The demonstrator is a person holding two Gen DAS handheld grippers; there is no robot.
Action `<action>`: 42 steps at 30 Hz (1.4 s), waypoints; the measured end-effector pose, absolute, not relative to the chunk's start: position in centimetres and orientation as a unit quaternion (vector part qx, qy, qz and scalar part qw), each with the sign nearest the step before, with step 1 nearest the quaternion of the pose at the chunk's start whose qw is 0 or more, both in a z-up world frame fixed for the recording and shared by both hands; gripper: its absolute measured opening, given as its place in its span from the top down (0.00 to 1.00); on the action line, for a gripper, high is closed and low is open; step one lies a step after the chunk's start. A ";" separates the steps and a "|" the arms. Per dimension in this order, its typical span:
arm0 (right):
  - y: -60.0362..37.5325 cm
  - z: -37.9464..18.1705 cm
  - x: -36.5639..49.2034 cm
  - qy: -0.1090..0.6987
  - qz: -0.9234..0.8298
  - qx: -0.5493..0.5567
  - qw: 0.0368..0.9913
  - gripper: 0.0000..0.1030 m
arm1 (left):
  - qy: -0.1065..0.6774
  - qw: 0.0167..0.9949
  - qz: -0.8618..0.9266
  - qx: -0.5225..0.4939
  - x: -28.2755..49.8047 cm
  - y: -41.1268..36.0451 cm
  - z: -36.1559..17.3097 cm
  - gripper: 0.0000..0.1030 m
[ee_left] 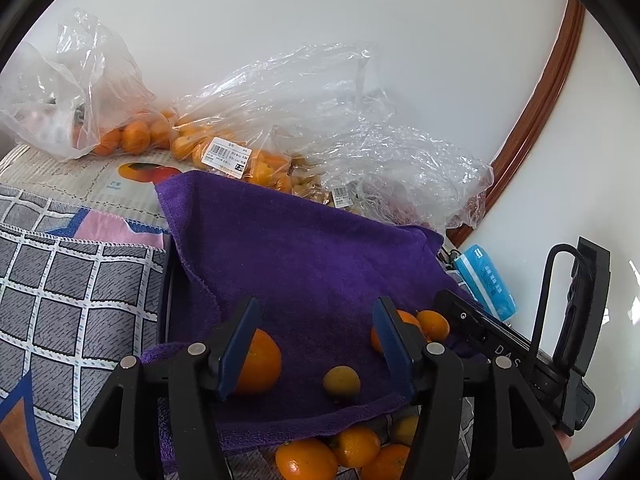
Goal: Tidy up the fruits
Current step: 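Open the left gripper releasing the large orange onto the towel, then withdraw both grippers from the towel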
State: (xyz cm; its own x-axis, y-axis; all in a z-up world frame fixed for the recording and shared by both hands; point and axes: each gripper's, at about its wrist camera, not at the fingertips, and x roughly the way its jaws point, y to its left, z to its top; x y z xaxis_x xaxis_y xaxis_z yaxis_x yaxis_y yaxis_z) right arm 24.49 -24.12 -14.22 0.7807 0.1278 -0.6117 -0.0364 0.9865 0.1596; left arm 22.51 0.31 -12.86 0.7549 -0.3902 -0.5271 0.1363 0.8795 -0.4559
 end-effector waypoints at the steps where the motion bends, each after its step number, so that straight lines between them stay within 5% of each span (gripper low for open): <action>1: -24.1 -14.2 24.4 0.327 0.044 0.069 0.941 0.45 | 0.318 0.916 -0.143 -0.200 22.5 0.3 -12.8 0.43; 42: -23.2 -12.0 19.2 0.329 0.018 0.036 0.944 0.44 | 0.285 0.915 -0.094 -0.269 21.4 4.1 -11.2 0.39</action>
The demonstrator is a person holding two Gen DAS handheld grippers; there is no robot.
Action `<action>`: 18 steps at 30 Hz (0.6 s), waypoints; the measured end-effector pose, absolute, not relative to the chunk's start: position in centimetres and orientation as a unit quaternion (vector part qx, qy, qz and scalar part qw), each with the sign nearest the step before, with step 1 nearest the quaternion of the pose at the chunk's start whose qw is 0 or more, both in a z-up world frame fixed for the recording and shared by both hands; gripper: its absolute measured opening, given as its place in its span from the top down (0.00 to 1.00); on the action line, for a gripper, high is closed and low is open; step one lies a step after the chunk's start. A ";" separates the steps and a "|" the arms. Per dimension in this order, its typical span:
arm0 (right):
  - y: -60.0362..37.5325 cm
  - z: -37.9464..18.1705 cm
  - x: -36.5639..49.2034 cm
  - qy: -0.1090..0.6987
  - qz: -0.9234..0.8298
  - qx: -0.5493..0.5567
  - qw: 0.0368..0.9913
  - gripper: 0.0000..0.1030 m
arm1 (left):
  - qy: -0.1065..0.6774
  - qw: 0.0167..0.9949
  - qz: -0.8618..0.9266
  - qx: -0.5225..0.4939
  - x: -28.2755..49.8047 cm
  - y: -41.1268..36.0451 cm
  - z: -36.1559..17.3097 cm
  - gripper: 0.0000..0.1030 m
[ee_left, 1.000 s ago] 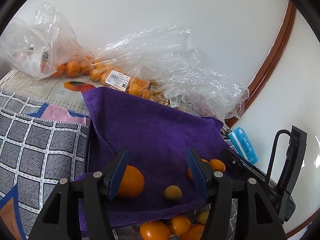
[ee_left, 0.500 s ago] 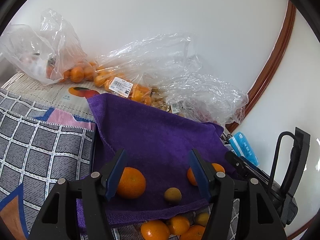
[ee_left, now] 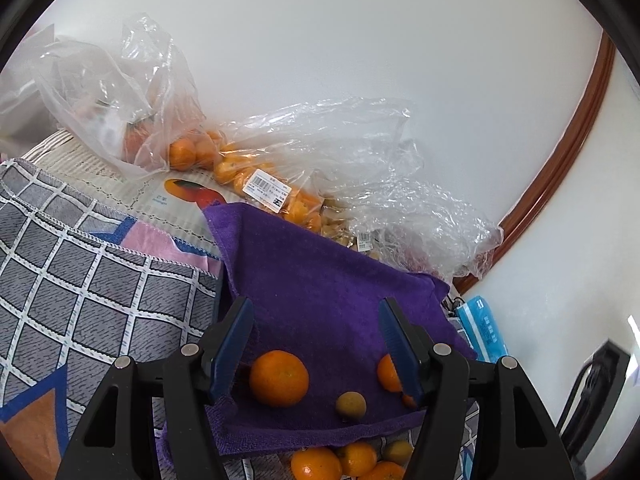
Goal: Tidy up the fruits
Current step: 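Withdraw both grippers from the towel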
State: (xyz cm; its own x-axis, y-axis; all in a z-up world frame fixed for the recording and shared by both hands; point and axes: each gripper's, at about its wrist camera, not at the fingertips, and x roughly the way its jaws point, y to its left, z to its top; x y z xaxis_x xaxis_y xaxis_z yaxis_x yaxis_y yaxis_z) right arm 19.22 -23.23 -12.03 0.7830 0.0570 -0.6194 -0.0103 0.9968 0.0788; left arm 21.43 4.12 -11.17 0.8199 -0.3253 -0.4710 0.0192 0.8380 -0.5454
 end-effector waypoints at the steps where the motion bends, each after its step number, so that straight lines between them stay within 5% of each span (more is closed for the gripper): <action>1: -23.3 -12.1 18.8 0.331 0.018 0.035 0.943 0.44 | 0.283 0.916 -0.090 -0.269 21.4 4.2 -11.0 0.39; 18: -23.3 -10.8 13.7 0.321 0.034 0.033 0.946 0.45 | 0.266 0.942 -0.049 -0.199 15.4 4.8 -5.6 0.41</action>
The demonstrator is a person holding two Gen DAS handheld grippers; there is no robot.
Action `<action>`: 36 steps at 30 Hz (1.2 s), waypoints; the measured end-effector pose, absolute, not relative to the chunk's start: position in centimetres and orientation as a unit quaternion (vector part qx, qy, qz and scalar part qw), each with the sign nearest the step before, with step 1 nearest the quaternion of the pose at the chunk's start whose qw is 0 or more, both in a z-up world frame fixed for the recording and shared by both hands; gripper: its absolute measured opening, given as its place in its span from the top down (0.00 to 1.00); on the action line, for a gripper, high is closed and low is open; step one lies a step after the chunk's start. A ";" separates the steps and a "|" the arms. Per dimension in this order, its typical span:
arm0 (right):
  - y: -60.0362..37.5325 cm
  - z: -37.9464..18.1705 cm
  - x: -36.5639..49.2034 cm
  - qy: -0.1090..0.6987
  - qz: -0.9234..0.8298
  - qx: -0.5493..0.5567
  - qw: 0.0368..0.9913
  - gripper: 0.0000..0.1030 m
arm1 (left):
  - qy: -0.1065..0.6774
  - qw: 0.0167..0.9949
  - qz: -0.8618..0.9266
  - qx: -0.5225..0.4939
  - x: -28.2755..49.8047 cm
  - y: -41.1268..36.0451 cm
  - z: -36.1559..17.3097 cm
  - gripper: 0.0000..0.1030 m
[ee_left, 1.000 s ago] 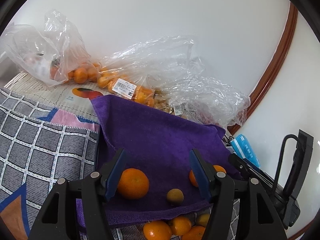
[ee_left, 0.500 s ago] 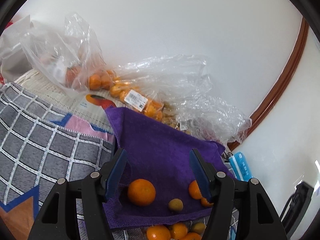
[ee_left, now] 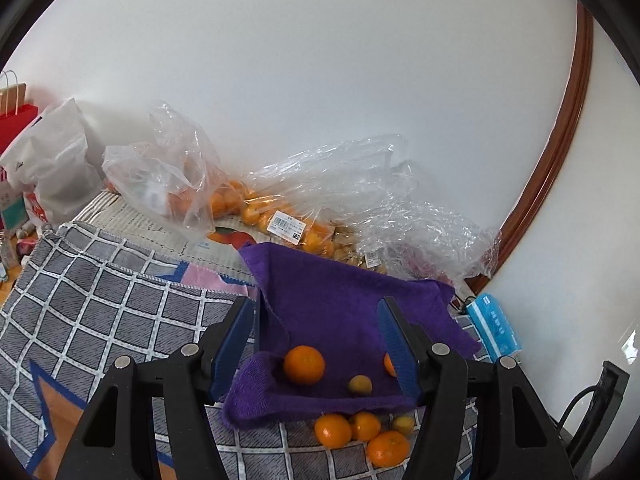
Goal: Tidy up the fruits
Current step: 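Withdraw both grippers from the towel, then move the right gripper toward the large mandarin beside the towel while the left moves aside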
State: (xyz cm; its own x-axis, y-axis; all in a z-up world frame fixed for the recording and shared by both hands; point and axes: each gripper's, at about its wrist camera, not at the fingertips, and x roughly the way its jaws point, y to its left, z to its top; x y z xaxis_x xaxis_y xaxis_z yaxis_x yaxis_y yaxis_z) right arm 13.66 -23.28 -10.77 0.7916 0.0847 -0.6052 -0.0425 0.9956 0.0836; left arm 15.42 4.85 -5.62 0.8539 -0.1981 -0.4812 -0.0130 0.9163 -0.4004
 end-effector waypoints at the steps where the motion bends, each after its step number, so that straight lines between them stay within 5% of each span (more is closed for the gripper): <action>1: -23.2 -10.8 13.5 0.324 0.037 0.035 0.945 0.45 | 0.269 0.942 -0.048 -0.194 15.0 4.8 -5.7 0.41; 22: -23.1 -13.1 10.8 0.372 0.067 0.077 0.923 0.45 | 0.360 0.924 0.004 -0.126 10.7 7.3 -11.4 0.41; 28: -20.3 -14.4 11.4 0.386 0.103 0.060 0.915 0.55 | 0.388 0.913 0.014 -0.124 10.5 8.1 -13.8 0.41; 36: -15.9 -16.5 12.9 0.408 0.138 0.016 0.902 0.55 | 0.409 0.905 0.013 -0.117 11.0 8.0 -15.7 0.41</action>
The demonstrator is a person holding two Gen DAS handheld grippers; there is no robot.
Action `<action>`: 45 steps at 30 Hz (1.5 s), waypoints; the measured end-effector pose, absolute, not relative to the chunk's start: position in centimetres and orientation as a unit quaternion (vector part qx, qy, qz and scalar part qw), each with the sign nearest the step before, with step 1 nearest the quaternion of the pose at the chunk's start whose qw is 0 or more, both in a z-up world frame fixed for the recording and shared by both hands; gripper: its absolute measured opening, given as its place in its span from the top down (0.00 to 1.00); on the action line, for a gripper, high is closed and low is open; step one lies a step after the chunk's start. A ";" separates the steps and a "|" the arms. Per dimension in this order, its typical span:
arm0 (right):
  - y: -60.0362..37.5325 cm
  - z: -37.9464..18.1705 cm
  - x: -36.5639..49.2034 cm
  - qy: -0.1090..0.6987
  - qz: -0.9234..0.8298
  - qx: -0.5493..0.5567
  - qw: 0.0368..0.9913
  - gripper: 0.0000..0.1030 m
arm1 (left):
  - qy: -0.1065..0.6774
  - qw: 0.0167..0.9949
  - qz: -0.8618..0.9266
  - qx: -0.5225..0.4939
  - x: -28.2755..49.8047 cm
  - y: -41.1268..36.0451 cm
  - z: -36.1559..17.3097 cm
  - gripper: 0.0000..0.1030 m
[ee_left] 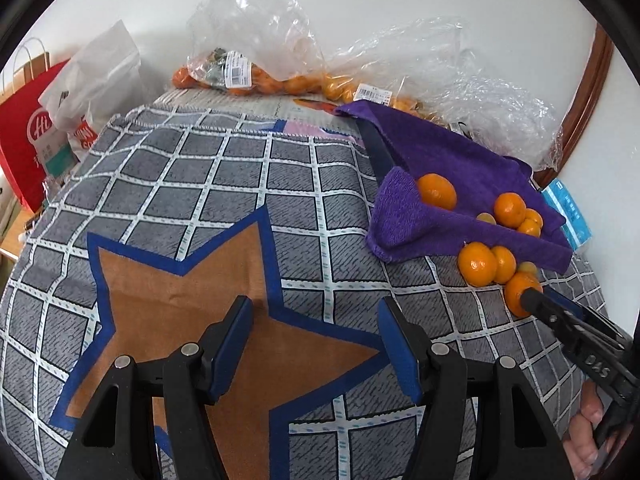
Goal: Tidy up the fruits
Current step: 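Move the right gripper toward the large mandarin beside the towel while the left moves aside, then grasp the large mandarin with the right gripper and lift it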
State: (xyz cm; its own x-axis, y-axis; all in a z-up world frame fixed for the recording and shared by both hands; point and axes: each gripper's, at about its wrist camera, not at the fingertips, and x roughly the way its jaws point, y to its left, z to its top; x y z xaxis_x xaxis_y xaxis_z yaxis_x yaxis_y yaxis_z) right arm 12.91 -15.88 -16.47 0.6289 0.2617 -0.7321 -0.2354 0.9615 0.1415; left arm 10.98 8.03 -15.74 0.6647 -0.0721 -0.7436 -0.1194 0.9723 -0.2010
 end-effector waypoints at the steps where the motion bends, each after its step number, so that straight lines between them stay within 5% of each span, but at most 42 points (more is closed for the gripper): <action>1: -15.4 -17.0 13.2 0.415 0.129 0.001 0.901 0.55 | 0.409 0.905 0.014 -0.113 11.0 7.9 -15.8 0.41; 29: -14.0 -18.4 13.7 0.428 0.117 -0.039 0.895 0.58 | 0.422 0.903 0.016 -0.076 11.6 6.7 -16.1 0.28; 45: -15.4 -17.6 11.9 0.408 0.120 -0.005 0.905 0.59 | 0.396 0.906 -0.017 -0.150 10.6 8.5 -16.1 0.29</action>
